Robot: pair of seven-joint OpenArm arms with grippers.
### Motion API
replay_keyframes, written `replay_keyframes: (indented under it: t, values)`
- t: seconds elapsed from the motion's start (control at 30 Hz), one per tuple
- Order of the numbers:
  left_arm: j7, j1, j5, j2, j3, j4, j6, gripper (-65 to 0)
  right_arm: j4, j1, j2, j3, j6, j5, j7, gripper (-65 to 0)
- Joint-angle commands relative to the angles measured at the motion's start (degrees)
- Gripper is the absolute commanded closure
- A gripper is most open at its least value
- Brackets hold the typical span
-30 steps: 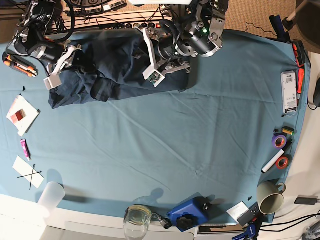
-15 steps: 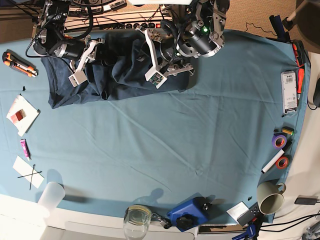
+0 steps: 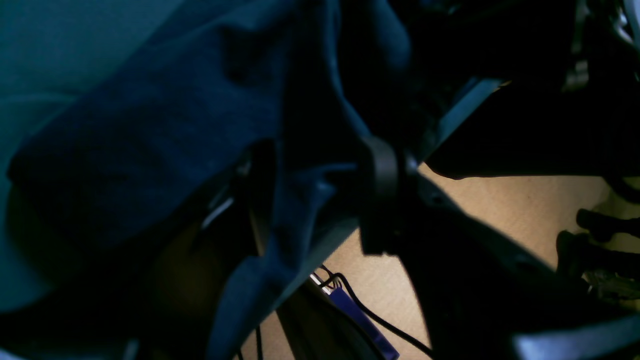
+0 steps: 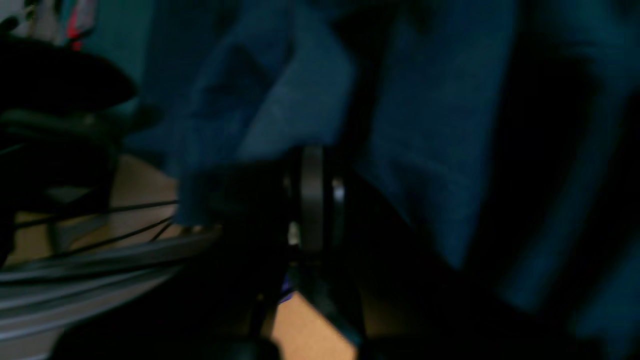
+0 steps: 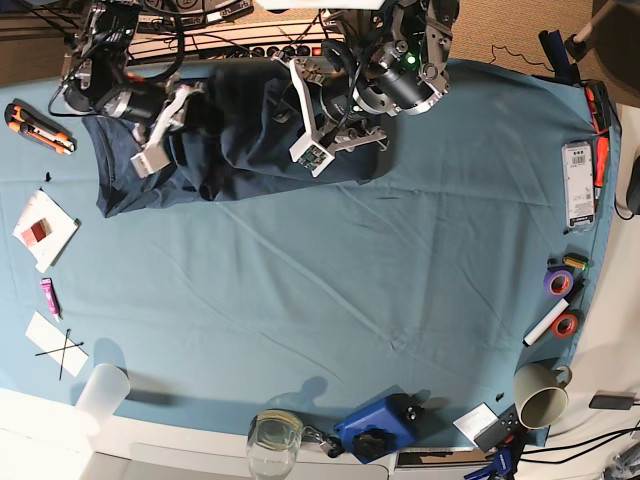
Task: Fold the T-shirt properly
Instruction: 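Regrasp the strip end near the right gripper and press it down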
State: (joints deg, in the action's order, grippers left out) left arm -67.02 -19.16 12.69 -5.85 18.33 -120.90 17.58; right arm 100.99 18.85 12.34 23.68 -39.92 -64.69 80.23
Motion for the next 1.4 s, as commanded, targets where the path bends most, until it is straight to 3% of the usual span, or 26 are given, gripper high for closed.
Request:
replay_keyframes:
  t: [0.0,0.37,0.47,0.5,0.6,0.73,0.9,1.37]
  values:
    - [1.05,0.17,0.98,-0.66,0.28,-1.16,0.07,-25.3,0.96,-0.98,0.63,1.42,-0.08,-0.92,-1.84,0.0]
    - [1.07,0.09,0.98,-0.66,0.28,-1.16,0.07,-25.3,0.96,-4.52,0.68,4.83,-0.08,-0.94,-0.44,0.0]
    - [1.09,0.09,0.98,-0.66,0.28,-1.14,0.09,-25.3,0.96,-4.28,0.72,4.92,-0.08,-4.63,-0.23,0.0]
    - [1.22,0.11,0.98,-0.63,0.28,-1.14,0.07,-25.3,0.96,-4.22,0.90,4.94,-0.08,-6.38,-0.23,-1.0]
    - [1.57,0.09,0.98,-0.63,0.28,-1.11,0.07,-25.3,1.03,-2.95,1.79,5.05,-0.08,-8.24,-0.23,-13.3]
    - [1.97,0.09,0.96,-0.63,0.28,-0.96,0.09,-25.3,1.03,0.72,3.80,6.01,-0.08,-10.64,-0.23,-14.3]
    - [2.38,0.11,0.98,-0.63,0.28,-0.94,0.09,-25.3,1.01,4.04,3.80,7.39,-0.08,-14.95,-0.23,-14.3]
    - [2.36,0.09,0.96,-0.63,0.28,-0.94,0.28,-25.3,0.96,5.97,3.69,-3.82,-0.08,-13.31,-0.23,-19.1]
